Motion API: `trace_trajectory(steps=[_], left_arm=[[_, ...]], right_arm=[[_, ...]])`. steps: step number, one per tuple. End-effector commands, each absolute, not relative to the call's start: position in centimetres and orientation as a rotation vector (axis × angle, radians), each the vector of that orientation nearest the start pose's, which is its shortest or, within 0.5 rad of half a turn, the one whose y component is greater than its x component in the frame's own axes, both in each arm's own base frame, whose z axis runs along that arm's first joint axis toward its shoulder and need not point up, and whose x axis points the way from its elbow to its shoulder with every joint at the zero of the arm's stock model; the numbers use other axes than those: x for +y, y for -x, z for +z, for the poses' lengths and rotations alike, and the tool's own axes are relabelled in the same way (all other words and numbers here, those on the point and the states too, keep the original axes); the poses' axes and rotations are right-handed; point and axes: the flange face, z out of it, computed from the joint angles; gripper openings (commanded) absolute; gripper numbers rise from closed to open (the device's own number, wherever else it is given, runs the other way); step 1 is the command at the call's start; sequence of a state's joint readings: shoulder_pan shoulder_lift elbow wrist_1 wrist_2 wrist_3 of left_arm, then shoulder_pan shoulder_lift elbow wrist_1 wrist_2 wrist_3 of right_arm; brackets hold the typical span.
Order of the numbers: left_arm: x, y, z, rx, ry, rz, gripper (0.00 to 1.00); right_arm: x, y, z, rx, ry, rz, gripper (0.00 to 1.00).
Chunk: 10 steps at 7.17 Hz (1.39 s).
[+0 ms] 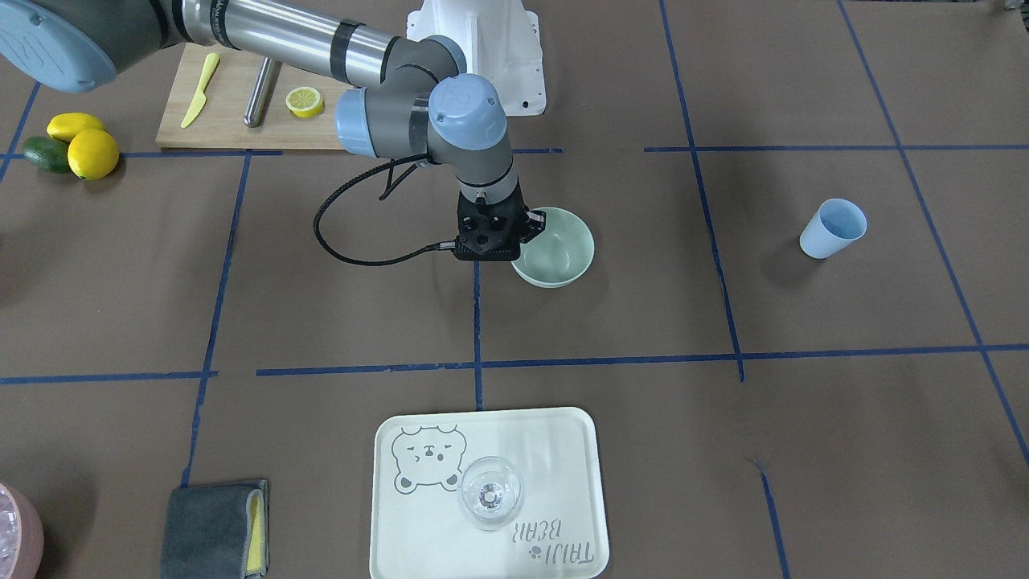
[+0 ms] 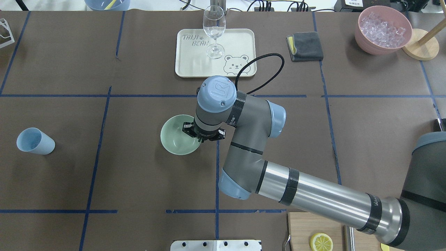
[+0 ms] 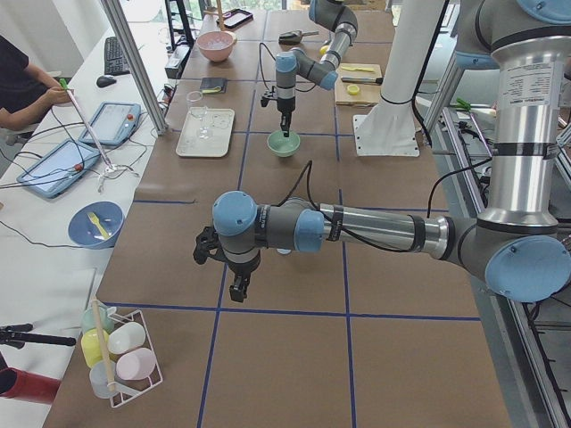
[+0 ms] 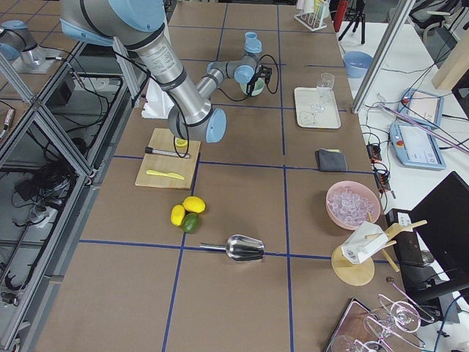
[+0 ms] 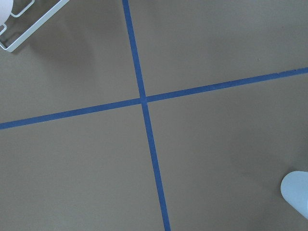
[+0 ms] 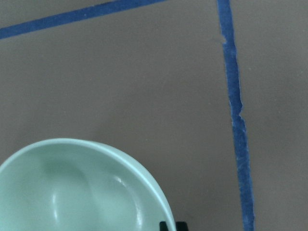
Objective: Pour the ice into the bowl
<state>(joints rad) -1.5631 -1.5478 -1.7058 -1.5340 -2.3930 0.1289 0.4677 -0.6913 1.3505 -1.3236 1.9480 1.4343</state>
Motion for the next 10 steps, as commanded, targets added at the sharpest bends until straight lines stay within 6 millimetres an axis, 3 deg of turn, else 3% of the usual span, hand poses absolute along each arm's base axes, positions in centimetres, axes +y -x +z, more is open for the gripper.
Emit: trace_trajectory(steps=[1, 2, 3, 4, 5, 6, 7, 8, 9, 10], left_arm=[[-48.6, 5.6, 60.3, 0.817, -0.121, 0.162, 1.00], [-48.5, 5.1, 60.5, 0.818, -0.113, 0.168, 1.00], [-48.7, 4.5, 60.2, 0.818, -0.119, 0.186, 1.00], [-49.1, 1.9, 59.8, 0.819, -0.135, 0.248, 1.00], [-49.2, 1.3, 59.3, 0.822, -0.137, 0.253, 1.00], [-49.2, 1.1, 57.4, 0.837, -0.143, 0.199, 1.00], [-49.3, -0.7, 55.1, 0.837, -0.218, 0.223, 1.00], [-48.5, -1.4, 53.6, 0.861, -0.224, 0.112, 1.00], [-47.7, -4.9, 51.5, 0.835, -0.252, 0.072, 1.00], [-43.8, -6.5, 52.0, 0.836, -0.343, 0.142, 1.00]], right_arm=[[-43.4, 64.5, 17.6, -0.953, 0.071, 0.136, 1.00], [-43.4, 64.5, 17.6, -0.953, 0.071, 0.136, 1.00], [-43.5, 63.5, 16.1, -0.987, 0.070, 0.132, 1.00], [-44.9, 60.4, 14.8, -1.032, 0.057, 0.144, 1.00], [-46.6, 56.3, 15.3, -1.065, 0.091, 0.151, 1.00], [-48.4, 51.0, 17.1, -1.091, 0.117, 0.166, 1.00], [-48.7, 47.0, 19.8, -1.095, 0.132, 0.184, 1.00], [-48.4, 44.4, 21.6, -1.093, 0.125, 0.203, 1.00], [-48.0, 42.6, 22.6, -1.094, 0.118, 0.215, 1.00], [-47.2, 40.6, 23.8, -1.093, 0.110, 0.226, 1.00]])
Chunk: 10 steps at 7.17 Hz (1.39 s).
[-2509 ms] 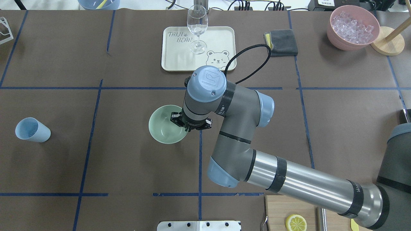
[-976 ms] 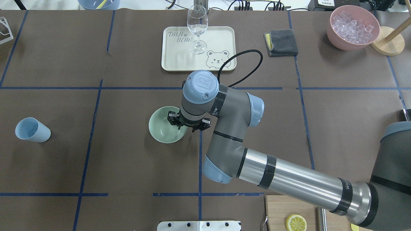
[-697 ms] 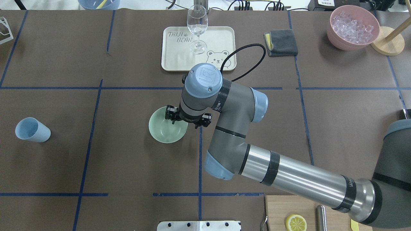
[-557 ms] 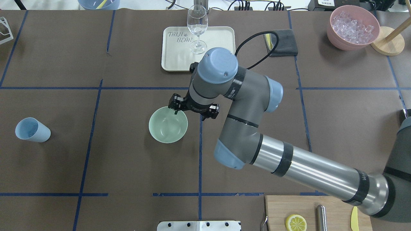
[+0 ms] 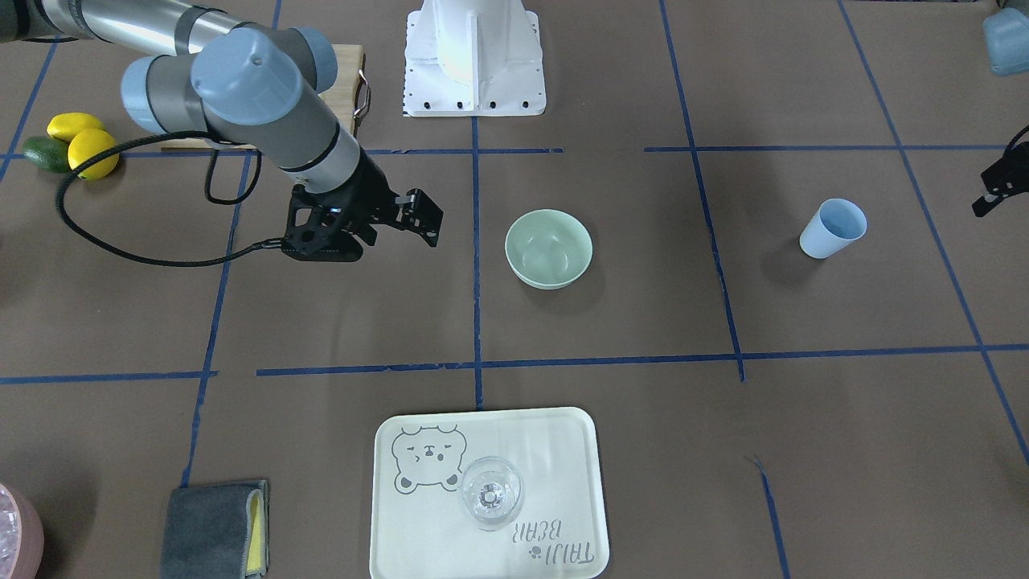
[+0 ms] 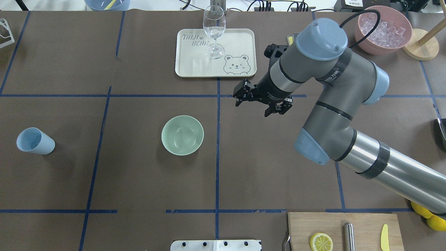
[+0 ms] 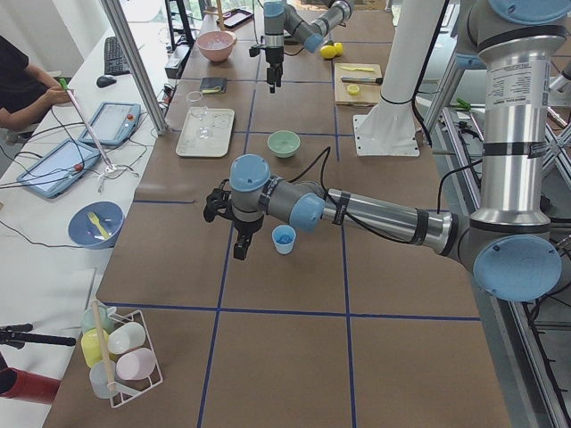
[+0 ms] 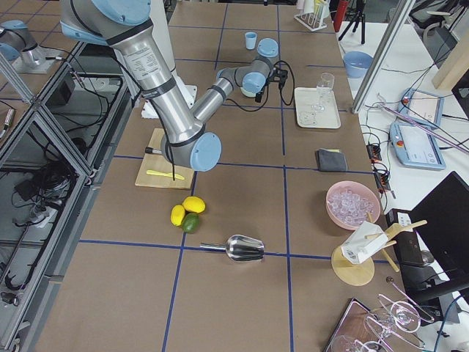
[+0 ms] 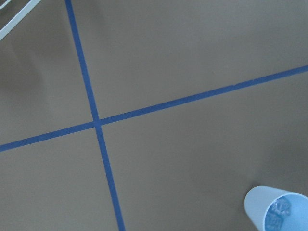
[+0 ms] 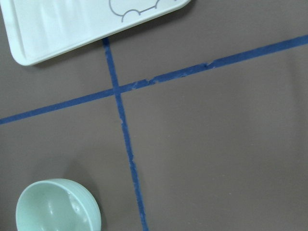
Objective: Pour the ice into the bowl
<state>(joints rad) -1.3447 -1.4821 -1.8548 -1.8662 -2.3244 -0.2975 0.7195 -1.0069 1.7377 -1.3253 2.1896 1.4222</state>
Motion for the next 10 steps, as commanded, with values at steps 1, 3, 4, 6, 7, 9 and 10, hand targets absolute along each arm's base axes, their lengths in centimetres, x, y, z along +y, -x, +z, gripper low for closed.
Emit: trace_trajectory(steps=[1, 3, 4, 6, 7, 9, 10], left_arm=[[-37.9, -4.8, 54.8, 0.884, -0.493, 0.179, 1.00], [-33.5, -4.5, 56.2, 0.999, -0.444, -0.067, 1.00], [-33.6, -8.4, 55.5, 0.999, -0.410, -0.081, 1.00], [-33.1, -12.7, 54.4, 0.985, -0.527, -0.029, 1.00], [-32.8, -14.2, 53.5, 1.012, -0.498, -0.119, 1.00], [-30.8, -17.1, 54.6, 0.879, -0.603, -0.235, 1.00], [-29.8, -17.9, 55.5, 0.838, -0.625, -0.277, 1.00]], right_arm=[[-46.6, 39.5, 24.1, -1.099, 0.105, 0.229, 1.00], [-45.7, 38.4, 25.3, -1.093, 0.108, 0.234, 1.00], [-45.6, 38.3, 25.9, -1.084, 0.114, 0.238, 1.00], [-45.3, 37.9, 26.3, -1.083, 0.114, 0.240, 1.00], [-45.0, 37.5, 26.9, -1.078, 0.115, 0.243, 1.00], [-44.6, 37.0, 27.0, -1.080, 0.114, 0.242, 1.00], [-45.0, 36.2, 26.8, -1.083, 0.105, 0.253, 1.00]])
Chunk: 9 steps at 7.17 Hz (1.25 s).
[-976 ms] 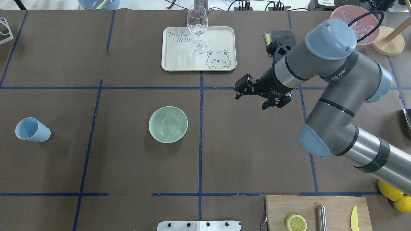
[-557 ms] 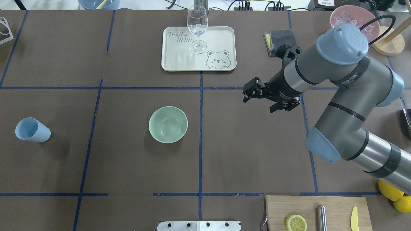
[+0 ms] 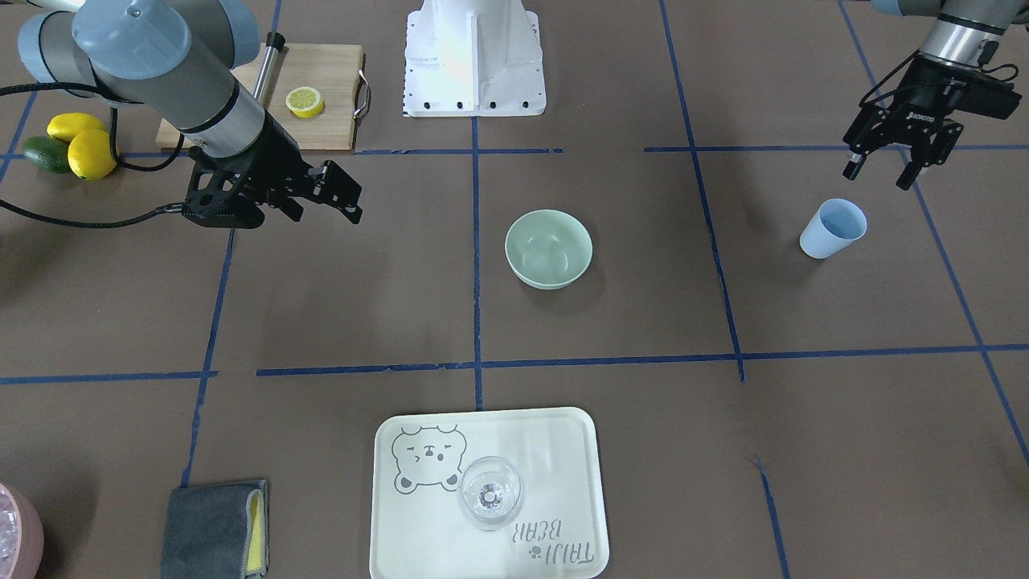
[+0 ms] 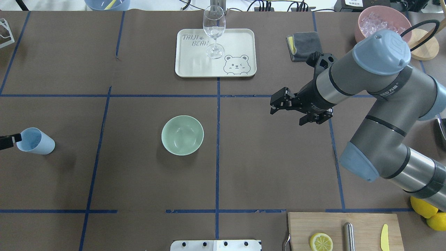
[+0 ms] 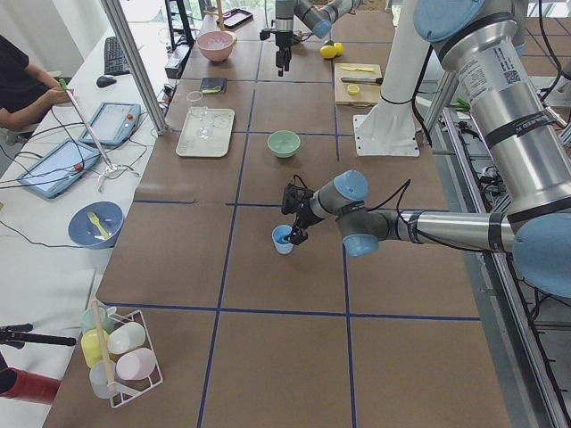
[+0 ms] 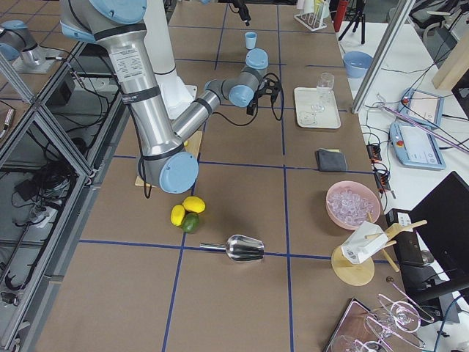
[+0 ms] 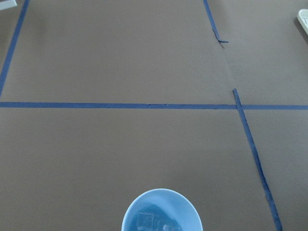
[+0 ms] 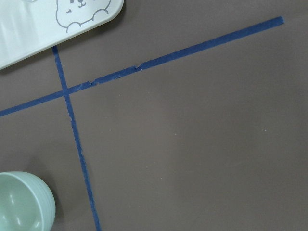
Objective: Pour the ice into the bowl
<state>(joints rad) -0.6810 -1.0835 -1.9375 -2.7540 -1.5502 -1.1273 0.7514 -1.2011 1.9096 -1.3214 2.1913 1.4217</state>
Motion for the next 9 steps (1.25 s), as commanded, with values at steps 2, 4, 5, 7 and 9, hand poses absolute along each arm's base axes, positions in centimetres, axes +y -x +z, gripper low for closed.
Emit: trace_trajectory(steps=[2, 4, 5, 7, 9], left_arm=[[-28.2, -19.1, 56.0, 0.805, -0.671, -0.307, 1.00], [-26.5, -21.9, 55.9, 0.809, -0.732, -0.374, 1.00], [-26.0, -22.6, 55.7, 0.781, -0.817, -0.380, 1.00], [-25.1, -23.6, 55.5, 0.779, -0.856, -0.363, 1.00], [-24.1, -25.0, 56.8, 0.692, -0.921, -0.321, 1.00]], right_arm=[[-45.0, 36.4, 26.6, -1.084, 0.099, 0.254, 1.00], [-45.0, 36.3, 25.9, -1.095, 0.096, 0.248, 1.00], [-45.0, 36.3, 25.8, -1.096, 0.093, 0.248, 1.00], [-44.9, 36.2, 25.4, -1.103, 0.089, 0.245, 1.00], [-45.0, 36.1, 25.5, -1.100, 0.081, 0.250, 1.00]])
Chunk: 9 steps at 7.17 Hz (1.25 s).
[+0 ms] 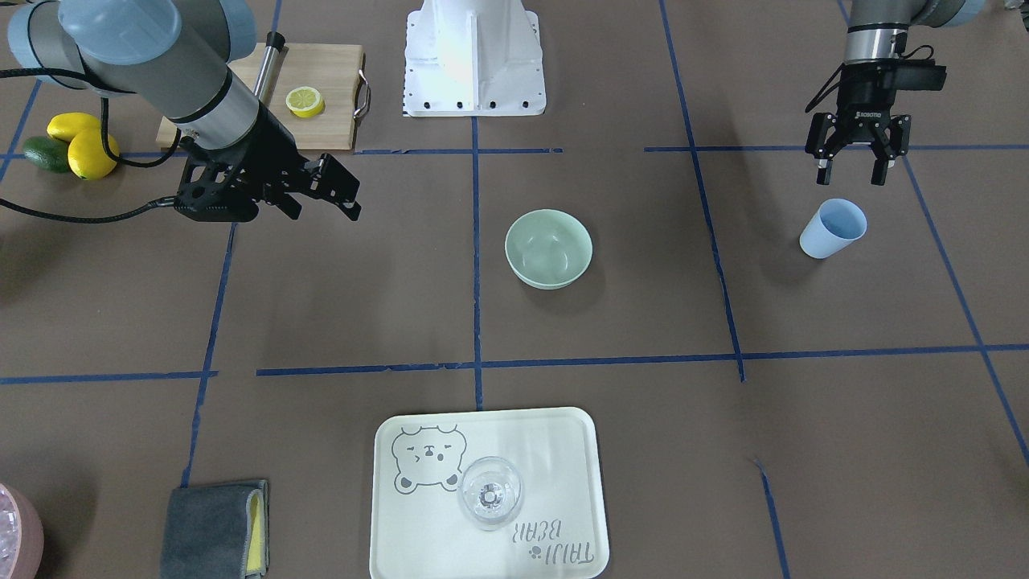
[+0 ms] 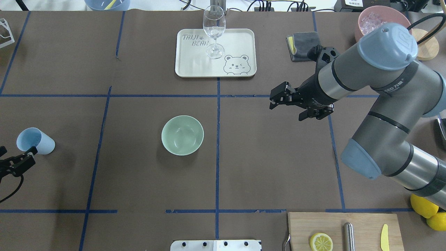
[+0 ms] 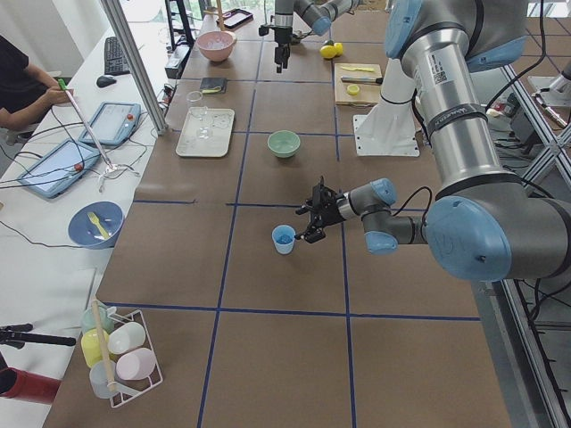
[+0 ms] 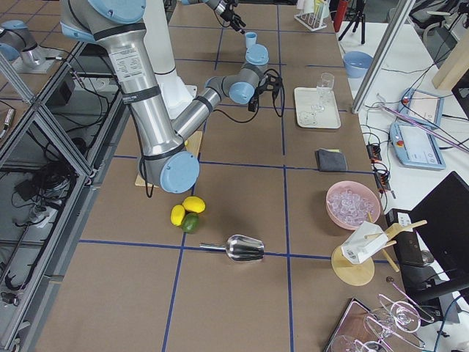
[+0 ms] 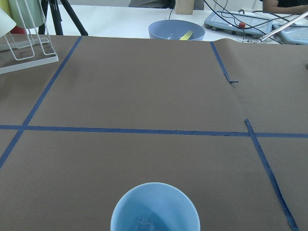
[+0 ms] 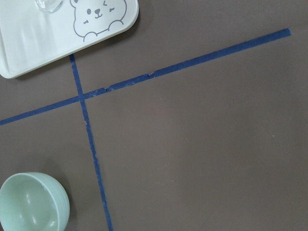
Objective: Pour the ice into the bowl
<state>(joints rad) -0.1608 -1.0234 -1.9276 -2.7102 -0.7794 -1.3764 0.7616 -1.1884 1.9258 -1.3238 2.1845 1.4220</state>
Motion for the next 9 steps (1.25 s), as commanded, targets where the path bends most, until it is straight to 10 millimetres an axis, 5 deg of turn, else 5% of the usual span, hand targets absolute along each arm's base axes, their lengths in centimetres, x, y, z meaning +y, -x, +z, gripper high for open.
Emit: trace_trajectory(steps=[1, 2, 3, 9], left_arm=[[-23.8, -27.6, 57.1, 0.651, -0.943, -0.352, 1.00], [-23.6, -29.6, 56.7, 0.656, -0.937, -0.371, 1.00], [-23.5, -30.3, 58.6, 0.651, -0.973, -0.422, 1.00], [-24.0, -31.8, 62.2, 0.650, -1.067, -0.538, 1.00]], right_arm=[[-44.9, 36.2, 25.5, -1.100, 0.084, 0.249, 1.00], [-44.9, 36.2, 25.5, -1.101, 0.084, 0.249, 1.00], [-44.9, 36.1, 25.4, -1.103, 0.082, 0.249, 1.00], [-44.9, 36.1, 26.2, -1.091, 0.092, 0.253, 1.00]])
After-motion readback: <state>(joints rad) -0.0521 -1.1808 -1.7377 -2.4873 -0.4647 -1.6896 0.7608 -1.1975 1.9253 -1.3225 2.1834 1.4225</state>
